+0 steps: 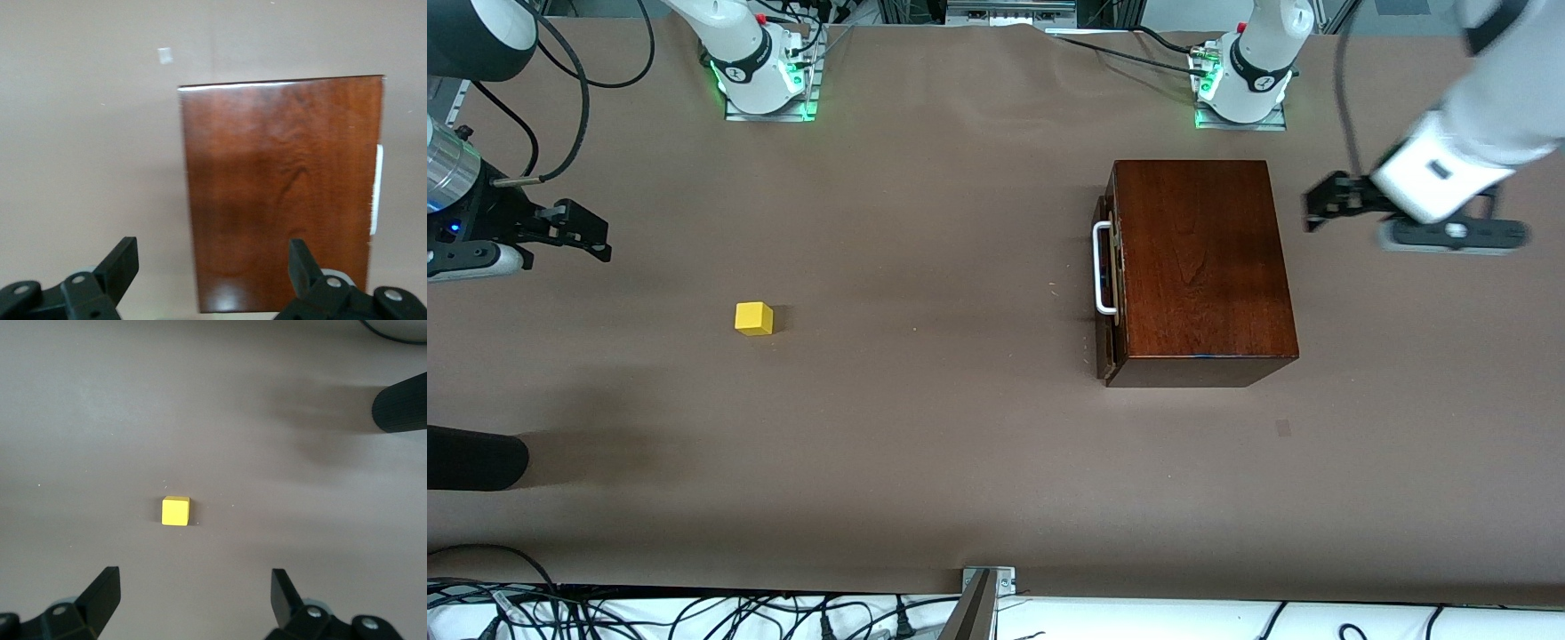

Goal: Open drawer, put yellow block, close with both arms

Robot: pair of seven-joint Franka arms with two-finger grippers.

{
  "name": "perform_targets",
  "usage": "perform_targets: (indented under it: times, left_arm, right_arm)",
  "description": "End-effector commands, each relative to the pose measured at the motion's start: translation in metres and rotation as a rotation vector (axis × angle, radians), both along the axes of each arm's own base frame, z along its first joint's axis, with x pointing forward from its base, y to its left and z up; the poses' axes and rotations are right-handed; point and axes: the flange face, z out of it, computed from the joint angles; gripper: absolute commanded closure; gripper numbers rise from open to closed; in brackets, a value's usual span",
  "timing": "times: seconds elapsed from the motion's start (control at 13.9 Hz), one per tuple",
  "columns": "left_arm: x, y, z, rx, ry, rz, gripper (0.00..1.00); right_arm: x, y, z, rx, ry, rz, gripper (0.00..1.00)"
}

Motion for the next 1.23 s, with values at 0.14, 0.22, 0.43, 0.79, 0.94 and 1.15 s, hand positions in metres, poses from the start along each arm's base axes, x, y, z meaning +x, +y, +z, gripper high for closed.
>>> perform_targets:
  times: [0.14,0.22,0.43,0.79,0.94,1.15]
  left_arm:
    - [-0.006,-0.100,-0.024,0.001,-0.049,0.067,0.00]
    - [-0.009,-0.126,-0.037,0.002,-0.046,0.089,0.00]
    - [-0.021,-0.187,-0.073,0.081,-0.073,0.104,0.00]
    - [-0.038,-0.247,-0.127,0.073,-0.115,0.096,0.00]
    - [-0.044,-0.250,-0.148,0.072,-0.108,0.081,0.00]
    - [-0.056,-0.268,-0.177,0.086,-0.070,0.042,0.00]
  right_arm:
    - [0.003,-0.001,0.005,0.000,0.000,0.015,0.00]
    - [0.003,-0.001,0.005,0.000,0.000,0.015,0.00]
    - [0.003,-0.001,0.005,0.000,0.000,0.015,0.00]
    - [0.003,-0.002,0.005,-0.002,0.001,0.014,0.00]
    - [0.003,-0.002,0.005,-0.002,0.001,0.014,0.00]
    - [0.003,-0.002,0.005,-0.002,0.001,0.014,0.00]
